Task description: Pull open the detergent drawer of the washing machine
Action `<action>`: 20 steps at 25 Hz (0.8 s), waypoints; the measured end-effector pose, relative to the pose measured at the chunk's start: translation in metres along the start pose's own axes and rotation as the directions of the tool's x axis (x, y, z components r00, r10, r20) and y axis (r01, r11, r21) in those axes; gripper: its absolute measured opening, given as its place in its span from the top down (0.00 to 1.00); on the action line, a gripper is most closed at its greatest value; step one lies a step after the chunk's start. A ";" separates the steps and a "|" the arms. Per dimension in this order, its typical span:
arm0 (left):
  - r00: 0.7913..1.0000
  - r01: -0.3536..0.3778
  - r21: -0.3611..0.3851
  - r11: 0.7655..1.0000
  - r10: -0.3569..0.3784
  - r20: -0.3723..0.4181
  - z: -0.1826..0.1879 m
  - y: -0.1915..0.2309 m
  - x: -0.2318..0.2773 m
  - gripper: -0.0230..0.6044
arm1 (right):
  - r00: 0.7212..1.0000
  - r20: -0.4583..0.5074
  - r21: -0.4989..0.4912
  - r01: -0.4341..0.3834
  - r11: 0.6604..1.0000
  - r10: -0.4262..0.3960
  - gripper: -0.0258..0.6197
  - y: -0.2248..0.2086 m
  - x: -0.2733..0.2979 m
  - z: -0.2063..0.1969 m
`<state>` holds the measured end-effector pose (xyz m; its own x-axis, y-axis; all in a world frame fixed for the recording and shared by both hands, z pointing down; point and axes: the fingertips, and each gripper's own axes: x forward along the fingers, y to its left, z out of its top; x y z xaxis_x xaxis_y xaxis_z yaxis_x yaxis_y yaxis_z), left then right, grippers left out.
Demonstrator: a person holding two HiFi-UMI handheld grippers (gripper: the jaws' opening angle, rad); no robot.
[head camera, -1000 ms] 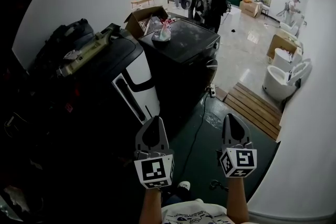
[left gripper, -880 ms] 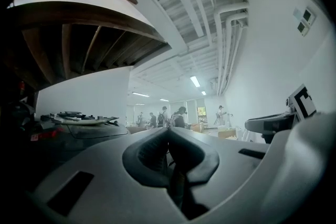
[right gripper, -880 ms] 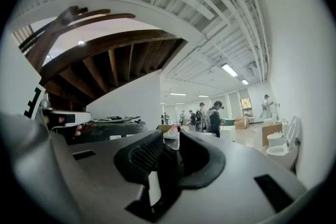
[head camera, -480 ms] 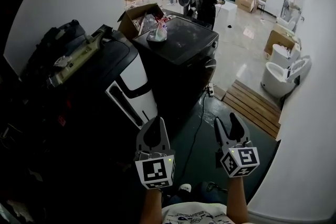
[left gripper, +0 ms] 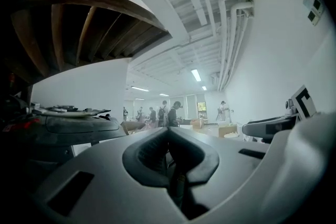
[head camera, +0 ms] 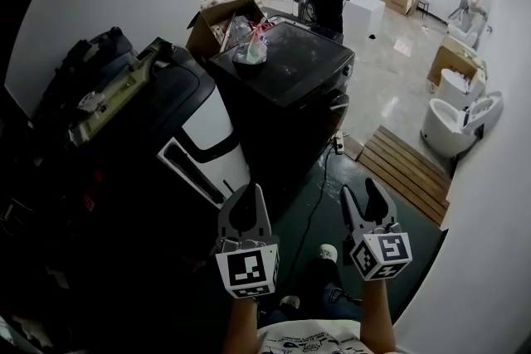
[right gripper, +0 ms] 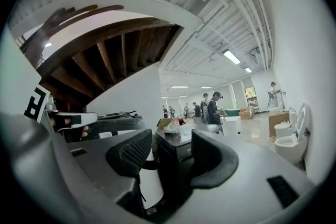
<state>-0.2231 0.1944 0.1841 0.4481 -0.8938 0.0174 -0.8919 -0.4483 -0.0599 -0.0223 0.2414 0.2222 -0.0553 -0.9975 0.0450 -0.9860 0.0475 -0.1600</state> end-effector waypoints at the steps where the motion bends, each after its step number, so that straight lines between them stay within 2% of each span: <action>1: 1.000 -0.006 0.002 1.000 0.006 -0.001 0.000 -0.002 0.010 0.94 | 1.000 -0.001 -0.001 -0.010 1.000 0.010 0.59 -0.007 0.009 0.001; 10: 0.996 -0.093 0.005 0.996 0.093 0.014 0.010 -0.029 0.121 0.94 | 0.998 -0.001 -0.023 -0.069 0.997 0.069 0.59 -0.094 0.104 0.024; 20: 0.978 -0.207 0.005 0.978 0.207 0.021 0.024 -0.055 0.228 0.94 | 0.982 -0.021 -0.077 -0.189 0.979 0.188 0.59 -0.164 0.204 0.053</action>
<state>-0.0708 0.0159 0.1675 0.2553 -0.9667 -0.0168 -0.9649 -0.2537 -0.0674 0.1369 0.0272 0.2054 -0.2434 -0.9693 0.0348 -0.9668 0.2395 -0.0889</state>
